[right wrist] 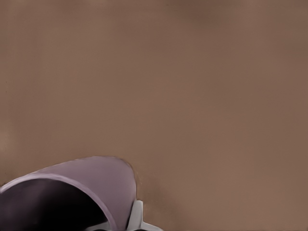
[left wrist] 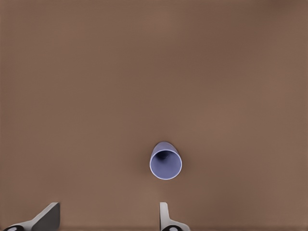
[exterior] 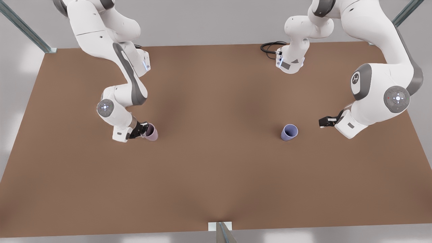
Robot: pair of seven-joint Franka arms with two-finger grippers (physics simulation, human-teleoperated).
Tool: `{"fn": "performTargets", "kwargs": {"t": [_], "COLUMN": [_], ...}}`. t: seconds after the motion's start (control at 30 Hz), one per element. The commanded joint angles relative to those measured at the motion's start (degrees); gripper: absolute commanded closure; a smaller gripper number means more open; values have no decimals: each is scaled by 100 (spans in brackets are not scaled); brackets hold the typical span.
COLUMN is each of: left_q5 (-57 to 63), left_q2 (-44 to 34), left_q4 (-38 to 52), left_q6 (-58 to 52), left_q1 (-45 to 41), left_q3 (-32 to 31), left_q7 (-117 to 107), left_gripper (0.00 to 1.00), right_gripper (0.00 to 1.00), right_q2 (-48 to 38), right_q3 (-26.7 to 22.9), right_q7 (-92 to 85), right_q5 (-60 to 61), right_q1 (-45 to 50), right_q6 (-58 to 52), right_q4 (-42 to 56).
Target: Stack the cups, with the pink cup at the bottom and the purple cup at the top
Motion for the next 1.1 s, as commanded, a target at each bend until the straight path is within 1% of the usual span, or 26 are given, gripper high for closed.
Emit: {"fn": "performTargets", "kwargs": {"t": [0.0, 0.03, 0.1, 0.13, 0.2, 0.23, 0.27, 0.33, 0.37, 0.4, 0.43, 0.5, 0.53, 0.6, 0.67, 0.77, 0.8, 0.83, 0.87, 0.9, 0.93, 0.97, 1.03, 1.07], "left_q5": [3, 3, 3, 3, 3, 3, -5, -58, -110, -198, -295, -322, -331, -444, -454, -454, -454, -454, -454, -454, -454, -454, -454, -454], "left_q2": [-6, -6, -6, 20, 29, 29, 29, 108, -32, -85, -138, -331, -507, -569, -692, -683, -674, -639, -622, -595, -586, -551, -481, -446], "left_q4": [3, 3, 3, 3, 3, 3, 3, -24, -584, -902, -1192, -1991, -2641, -3029, -3811, -4506, -4725, -4778, -4796, -4884, -5121, -5174, -5306, -5367], "left_q6": [1, 1, 1, 10, 10, 1, 10, 88, 588, 958, 1310, 2188, 2925, 3349, 4307, 5344, 5669, 5810, 5845, 5951, 6372, 6461, 6663, 6733], "left_q1": [0, 0, 0, 0, 0, 0, 0, -26, -35, -35, -35, -35, -35, -44, -44, -53, -70, -79, -88, -158, -158, -158, -167, -158], "left_q3": [0, 0, 0, 0, 0, 0, 0, 0, -9, -17, -18, -26, -26, -53, -70, -79, -88, -88, -88, -88, -88, -88, -88, -88], "left_q7": [-2, -2, -2, -2, -2, -2, -2, -2, -11, -11, -11, -2, -2, 7, 16, 68, 77, 86, 86, 86, 95, 95, 95, 95], "left_gripper": [0, 0, 0, 0, 0, 0, 0, 0, 0, 0, 0, 0, 0, 0, 0, 0, 0, 0, 0, 0, 0, 0, 0, 0], "right_gripper": [79, 79, 79, 79, 79, 79, 79, 79, 79, 79, 79, 79, 79, 79, 79, 79, 74, 64, 27, 13, 10, 6, 6, 6], "right_q2": [-19, 69, 499, 824, 1649, 2361, 2969, 3487, 3733, 3998, 4077, 4165, 4156, 4156, 4209, 4279, 4297, 4297, 4270, 4253, 4244, 4191, 3981, 3866], "right_q3": [327, 327, 318, 309, 274, 65, -385, -552, -754, -903, -956, -948, -974, -1044, -1044, -1036, -1044, -1036, -1044, -1053, -1053, -1132, -1176, -1176], "right_q7": [2042, 2550, 3967, 4635, 5864, 6559, 7044, 7299, 7685, 7712, 7712, 7712, 7651, 7633, 7633, 7528, 7528, 7528, 7519, 7528, 7519, 7510, 7361, 7282], "right_q5": [2, 2, 19, 19, 20, -24, -16, -33, -59, -191, -218, -499, -508, -508, -473, -455, -446, -429, -411, -411, -411, -341, -315, -367], "right_q1": [254, 613, 1484, 1862, 2608, 3135, 3734, 4015, 4227, 4332, 4367, 4376, 4376, 4376, 4376, 4368, 4368, 4368, 4359, 4350, 4350, 4359, 4376, 4385], "right_q6": [-642, -642, -642, -651, -1080, -1441, -1556, -1548, -1591, -1732, -1741, -1732, -1750, -1750, -1741, -1697, -1679, -1679, -1688, -1715, -1723, -1715, -1776, -2004], "right_q4": [307, 543, 1352, 1853, 3125, 4189, 4973, 5474, 5817, 6029, 6003, 5906, 5862, 5756, 5765, 5774, 5765, 5765, 5765, 5756, 5756, 5756, 5748, 5704]}}
